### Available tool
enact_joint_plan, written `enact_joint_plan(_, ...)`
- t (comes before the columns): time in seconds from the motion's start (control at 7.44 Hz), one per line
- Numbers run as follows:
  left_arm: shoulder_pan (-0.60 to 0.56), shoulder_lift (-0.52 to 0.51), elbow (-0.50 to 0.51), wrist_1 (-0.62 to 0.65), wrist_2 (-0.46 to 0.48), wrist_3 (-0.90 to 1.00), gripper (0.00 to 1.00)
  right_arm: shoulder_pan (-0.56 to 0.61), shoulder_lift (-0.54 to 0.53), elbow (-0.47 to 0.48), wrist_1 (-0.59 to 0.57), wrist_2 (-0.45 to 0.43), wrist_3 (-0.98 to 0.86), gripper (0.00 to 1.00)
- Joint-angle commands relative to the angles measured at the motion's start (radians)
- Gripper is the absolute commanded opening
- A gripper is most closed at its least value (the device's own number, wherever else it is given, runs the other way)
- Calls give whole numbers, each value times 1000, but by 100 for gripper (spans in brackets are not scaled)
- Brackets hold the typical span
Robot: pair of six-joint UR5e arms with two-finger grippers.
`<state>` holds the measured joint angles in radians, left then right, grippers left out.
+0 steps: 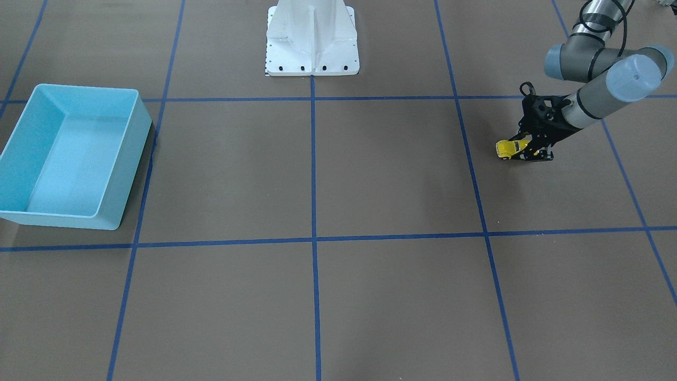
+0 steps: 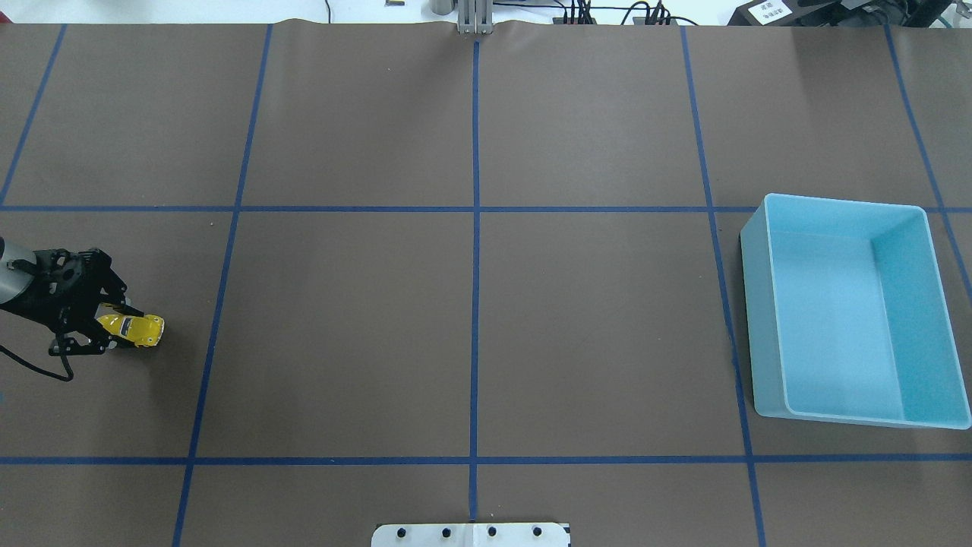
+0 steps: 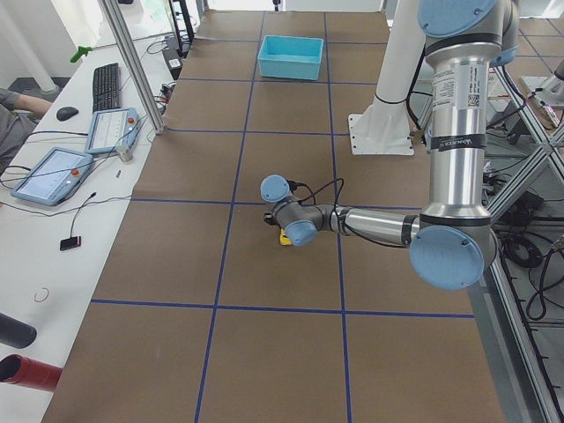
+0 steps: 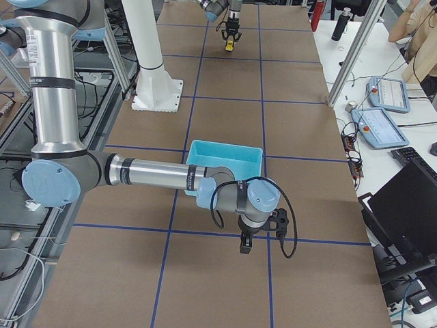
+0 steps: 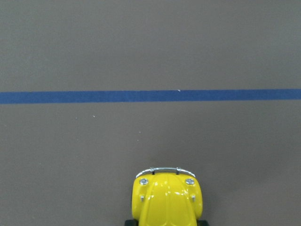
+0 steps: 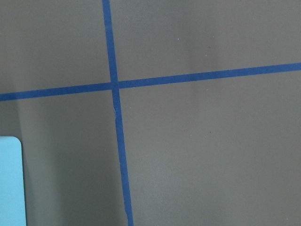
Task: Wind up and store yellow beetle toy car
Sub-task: 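Press the car down with the left gripper and drag it away from the bin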
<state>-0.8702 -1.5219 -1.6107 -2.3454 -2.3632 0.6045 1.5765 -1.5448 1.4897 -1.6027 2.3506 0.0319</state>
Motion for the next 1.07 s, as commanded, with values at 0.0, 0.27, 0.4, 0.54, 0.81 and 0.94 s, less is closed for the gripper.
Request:
enact_joint_plan(0.0,-18,12,5,-2,-8,8,0,-4,2,4,1,-1,0,100)
enact_joint_plan(0.27,-33,16,33,-20,-8,30,0,-7,2,0,1,-1,-1,100)
enact_joint_plan(0.4,-51,14,52,-29,-34,35,0,-7,2,3,1,-1,0,100)
enact_joint_plan(0.54,-68,16,57,-29,-47,35,0,-7,2,3,1,-1,0,100)
enact_joint_plan(0.81,-98,16,95,-40,-62,88,0,-9,2,6,1,-1,0,100)
enact_joint_plan(0.94,-104,16,112,-41,-73,102,0,-9,2,6,1,-1,0,100)
